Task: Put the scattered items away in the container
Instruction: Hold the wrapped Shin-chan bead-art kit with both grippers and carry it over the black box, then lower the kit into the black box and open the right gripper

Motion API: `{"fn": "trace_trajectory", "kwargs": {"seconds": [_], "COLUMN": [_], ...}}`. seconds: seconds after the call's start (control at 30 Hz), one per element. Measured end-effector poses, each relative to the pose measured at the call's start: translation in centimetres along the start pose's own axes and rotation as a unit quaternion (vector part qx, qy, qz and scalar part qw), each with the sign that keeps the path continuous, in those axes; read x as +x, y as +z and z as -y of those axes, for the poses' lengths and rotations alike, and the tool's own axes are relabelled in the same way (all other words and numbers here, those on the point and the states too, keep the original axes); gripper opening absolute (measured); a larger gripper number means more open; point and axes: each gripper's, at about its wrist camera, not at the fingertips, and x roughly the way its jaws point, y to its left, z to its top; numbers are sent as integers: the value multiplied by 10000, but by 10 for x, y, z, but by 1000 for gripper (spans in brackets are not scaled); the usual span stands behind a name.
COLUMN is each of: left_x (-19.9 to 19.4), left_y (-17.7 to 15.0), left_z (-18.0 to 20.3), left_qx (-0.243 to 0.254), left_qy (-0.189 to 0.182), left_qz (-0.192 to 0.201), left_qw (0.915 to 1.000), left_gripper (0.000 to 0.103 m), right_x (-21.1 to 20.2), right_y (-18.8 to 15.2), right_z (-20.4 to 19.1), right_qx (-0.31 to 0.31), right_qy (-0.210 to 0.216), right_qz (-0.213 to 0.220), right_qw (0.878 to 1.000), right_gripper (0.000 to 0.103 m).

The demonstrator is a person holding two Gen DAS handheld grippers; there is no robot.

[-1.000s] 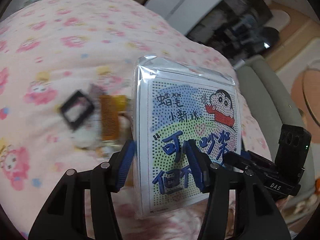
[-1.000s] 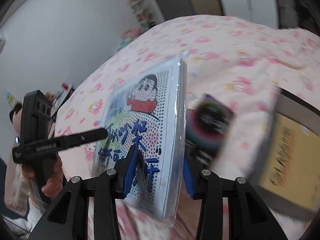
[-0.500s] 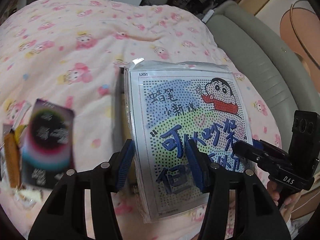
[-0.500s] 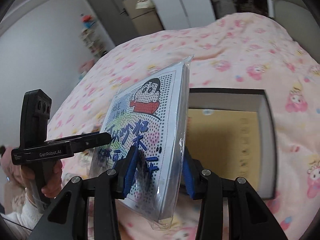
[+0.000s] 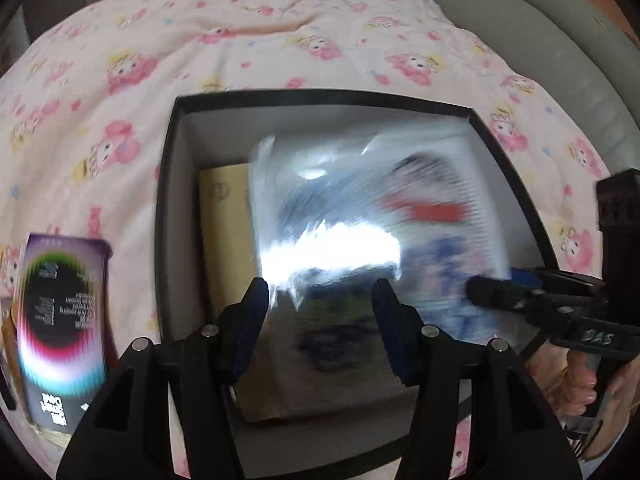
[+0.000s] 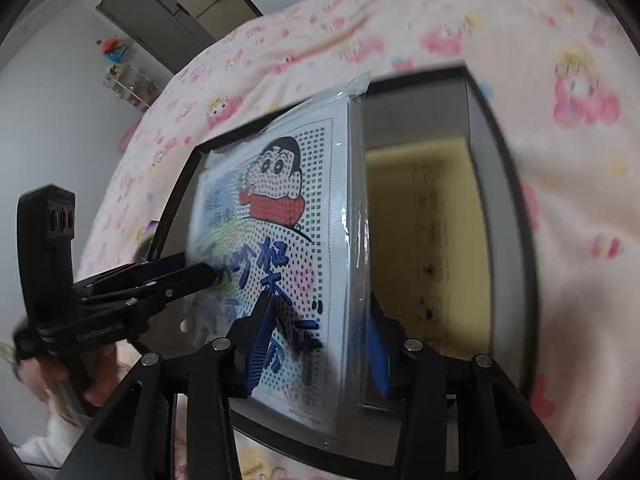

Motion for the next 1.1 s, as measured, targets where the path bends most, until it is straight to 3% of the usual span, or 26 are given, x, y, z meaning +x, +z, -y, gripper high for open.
{"fn": "trace_trajectory", "kwargs": {"seconds": [0.07, 0.17, 0.27, 0.43, 0.5, 0.57, 0.67, 0.73, 0.83, 0.9, 0.93, 1.03, 1.1], "left_x": [3, 5, 11, 11, 10, 9, 6, 5, 5, 6, 6, 10, 13], "left_y": [-3, -12, -16, -17, -16, -17, -18, -18, -19, -18, -19, -22, -24], "left_z": [7, 20, 16, 9, 7, 4, -2, -4, -6, -6, -6, -4, 0], "left_qx": [37, 399, 317, 217, 174, 91, 21, -2, -8, 35, 62, 216, 300], "left_qy": [-221, 230, 115, 173, 176, 253, 271, 229, 188, 195, 190, 135, 59], "left_qz": [-146, 0, -103, -30, 14, 83, 144, 162, 168, 165, 167, 149, 38], "left_qw": [9996, 9989, 9994, 9996, 9997, 9996, 9995, 9996, 9997, 9997, 9997, 9996, 9995], "left_gripper": [52, 52, 52, 52, 52, 50, 40, 40, 40, 40, 40, 40, 40], "right_x": [10, 26, 27, 9, 11, 21, 39, 47, 55, 60, 60, 50, 31], "right_y": [-4, -8, -10, -8, -3, -3, -2, -2, -4, -4, -5, -8, -11], "right_z": [-6, -19, -24, -35, -35, -41, -35, -40, -50, -53, -55, -56, -54], "right_qx": [-132, -320, -265, -510, -588, -713, -841, -1057, -1270, -1203, -1134, -920, -711], "right_qy": [-208, -402, -522, -1611, -2006, -2295, -2363, -2598, -2498, -2115, -1938, -1338, -1285], "right_qz": [-158, -295, -253, 298, 309, 151, -267, -413, -632, -764, -785, -642, -352], "right_qw": [9996, 9982, 9980, 9852, 9774, 9706, 9677, 9590, 9578, 9669, 9713, 9846, 9885], "right_gripper": [34, 34, 34, 34, 34, 34, 34, 34, 34, 34, 40, 40, 40]}}
